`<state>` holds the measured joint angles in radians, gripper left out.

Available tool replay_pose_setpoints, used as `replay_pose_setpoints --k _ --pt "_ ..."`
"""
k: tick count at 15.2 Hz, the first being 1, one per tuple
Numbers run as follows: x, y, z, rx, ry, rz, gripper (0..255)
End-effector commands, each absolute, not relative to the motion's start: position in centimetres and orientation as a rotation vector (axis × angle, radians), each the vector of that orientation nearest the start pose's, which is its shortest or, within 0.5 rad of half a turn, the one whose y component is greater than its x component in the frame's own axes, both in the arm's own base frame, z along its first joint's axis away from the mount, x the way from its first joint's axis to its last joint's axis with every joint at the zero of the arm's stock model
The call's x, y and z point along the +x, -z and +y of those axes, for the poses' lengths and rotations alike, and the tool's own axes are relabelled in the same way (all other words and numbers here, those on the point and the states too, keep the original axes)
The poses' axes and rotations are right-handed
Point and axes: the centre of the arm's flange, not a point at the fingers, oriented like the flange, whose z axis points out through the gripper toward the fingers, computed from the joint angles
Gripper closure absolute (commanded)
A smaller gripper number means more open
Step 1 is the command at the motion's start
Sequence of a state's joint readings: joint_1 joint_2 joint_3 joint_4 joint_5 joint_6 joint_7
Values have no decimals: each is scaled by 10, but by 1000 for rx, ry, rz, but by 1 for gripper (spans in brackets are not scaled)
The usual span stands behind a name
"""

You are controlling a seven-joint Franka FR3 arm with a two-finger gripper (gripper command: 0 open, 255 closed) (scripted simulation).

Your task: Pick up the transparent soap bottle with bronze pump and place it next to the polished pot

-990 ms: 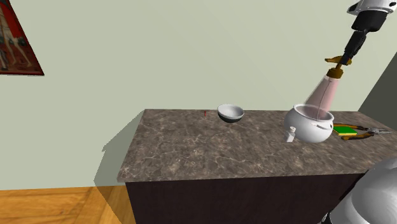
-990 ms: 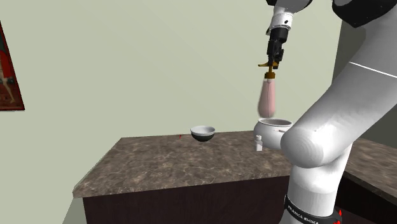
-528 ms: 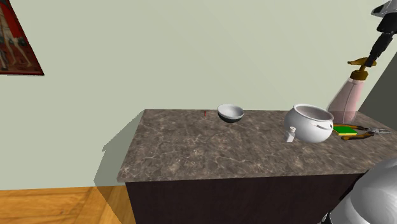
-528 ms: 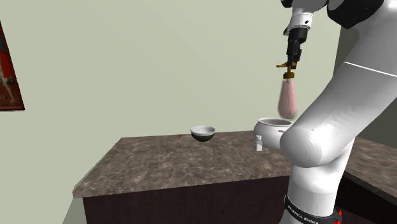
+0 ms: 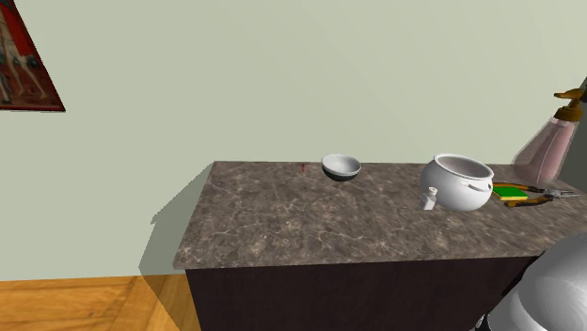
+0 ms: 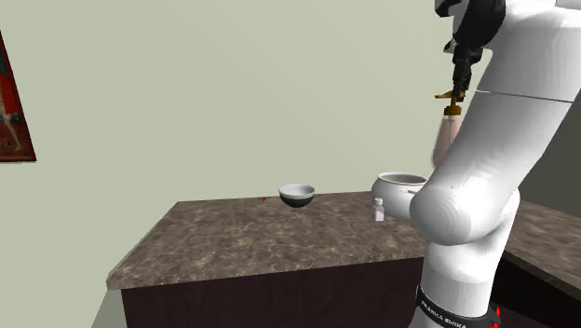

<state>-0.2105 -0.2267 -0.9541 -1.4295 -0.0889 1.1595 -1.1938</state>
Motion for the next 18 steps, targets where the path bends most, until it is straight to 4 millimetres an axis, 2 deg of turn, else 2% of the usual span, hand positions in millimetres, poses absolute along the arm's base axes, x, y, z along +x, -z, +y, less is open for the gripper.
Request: replay_pose_setpoints --k 1,5,18 --pt "93 -715 -475 -2977 55 -43 255" --pt "56 -715 -516 -2977 55 -43 255" --pt "56 -646 -516 -2977 55 -43 255"
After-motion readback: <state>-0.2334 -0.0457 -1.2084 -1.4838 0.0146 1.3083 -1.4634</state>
